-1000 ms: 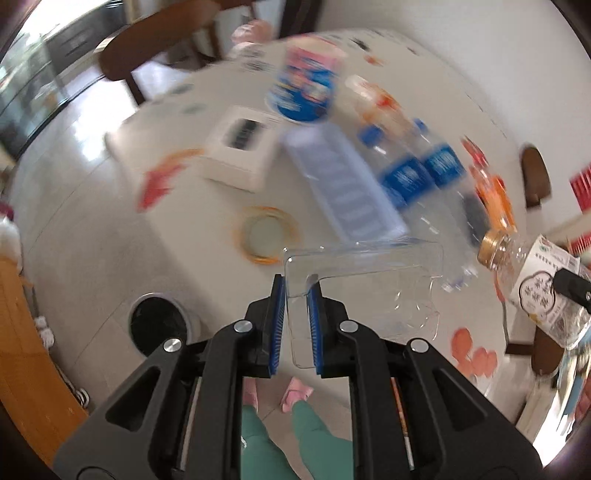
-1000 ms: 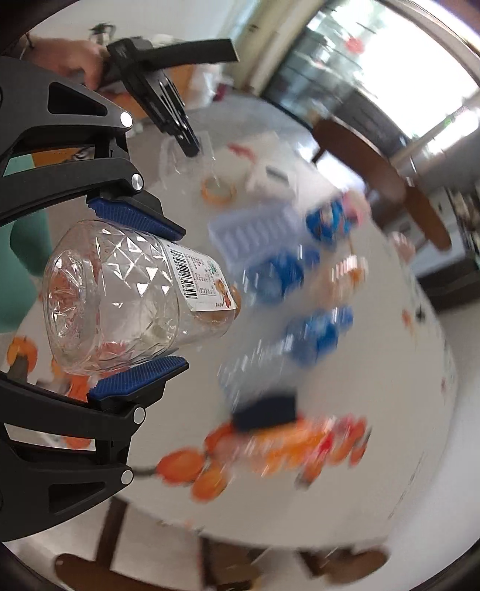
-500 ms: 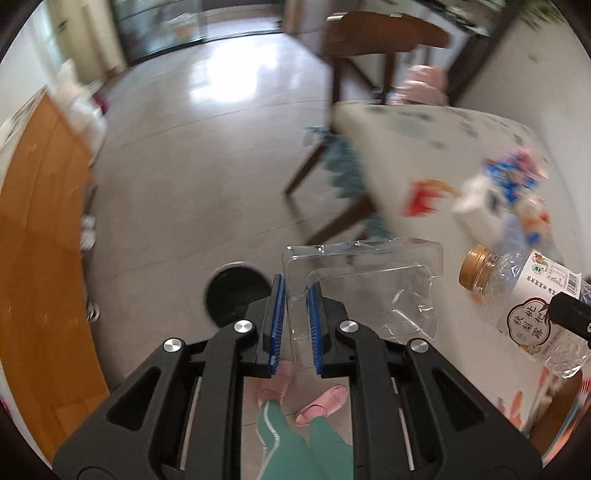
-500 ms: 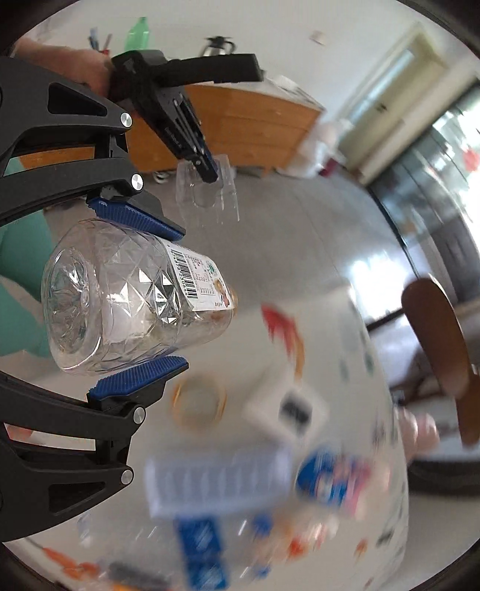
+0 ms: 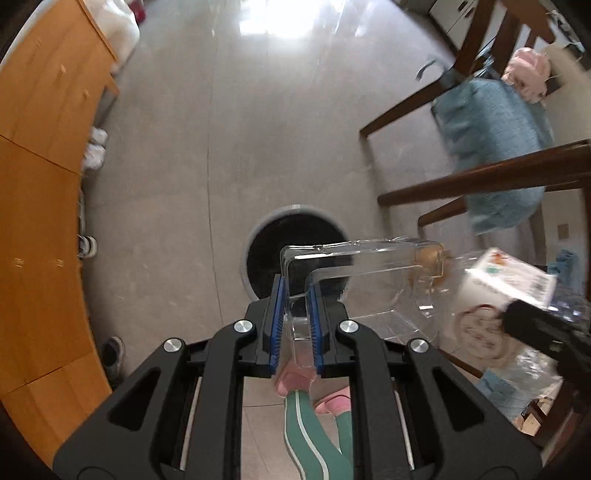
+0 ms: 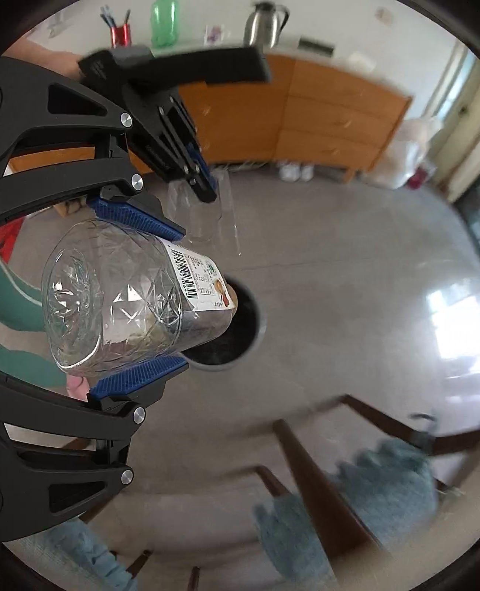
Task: Collect trash
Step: 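Carry the clamshell and bottle in both tools over the floor trash bin, then open left tool to drop clamshell while right tool drops the bottle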
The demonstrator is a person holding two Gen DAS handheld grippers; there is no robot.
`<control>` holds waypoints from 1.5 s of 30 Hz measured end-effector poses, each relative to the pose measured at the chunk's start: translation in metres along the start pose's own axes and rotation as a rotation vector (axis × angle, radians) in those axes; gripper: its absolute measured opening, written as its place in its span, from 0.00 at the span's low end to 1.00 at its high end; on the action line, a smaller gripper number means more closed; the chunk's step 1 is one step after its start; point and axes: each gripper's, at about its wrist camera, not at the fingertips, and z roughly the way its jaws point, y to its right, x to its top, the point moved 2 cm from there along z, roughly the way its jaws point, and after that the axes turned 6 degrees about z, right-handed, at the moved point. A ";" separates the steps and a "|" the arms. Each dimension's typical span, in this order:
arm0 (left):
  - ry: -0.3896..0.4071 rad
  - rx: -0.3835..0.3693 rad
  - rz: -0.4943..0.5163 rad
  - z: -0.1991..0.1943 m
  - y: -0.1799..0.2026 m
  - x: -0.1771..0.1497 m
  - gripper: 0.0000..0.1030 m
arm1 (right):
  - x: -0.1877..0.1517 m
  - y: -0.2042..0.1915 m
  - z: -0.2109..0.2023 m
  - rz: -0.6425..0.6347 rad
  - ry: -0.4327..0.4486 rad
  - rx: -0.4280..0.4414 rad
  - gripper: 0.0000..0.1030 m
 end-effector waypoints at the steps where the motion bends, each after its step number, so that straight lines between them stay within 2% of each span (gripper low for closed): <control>1: -0.008 0.008 -0.002 0.019 -0.004 -0.002 0.11 | 0.004 0.002 0.024 0.004 -0.020 -0.005 0.63; 6: -0.069 0.026 -0.033 0.104 -0.024 -0.011 0.11 | 0.009 0.030 0.131 0.034 -0.104 -0.044 0.63; 11: -0.081 0.038 -0.064 0.161 -0.039 -0.016 0.11 | 0.015 0.050 0.202 0.042 -0.151 -0.076 0.63; 14: -0.104 0.048 -0.073 0.187 -0.041 -0.021 0.11 | 0.019 0.056 0.228 0.041 -0.164 -0.089 0.63; 27: -0.132 0.070 -0.099 0.243 -0.044 -0.024 0.11 | 0.027 0.074 0.294 0.023 -0.212 -0.103 0.63; 40: -0.227 0.093 -0.091 0.295 -0.042 -0.034 0.11 | 0.030 0.084 0.339 0.022 -0.264 -0.146 0.64; 43: -0.253 0.101 -0.099 0.302 -0.042 -0.039 0.16 | 0.028 0.084 0.342 0.026 -0.272 -0.147 0.65; 45: -0.254 0.113 -0.107 0.299 -0.043 -0.039 0.23 | 0.027 0.085 0.340 0.042 -0.275 -0.134 0.67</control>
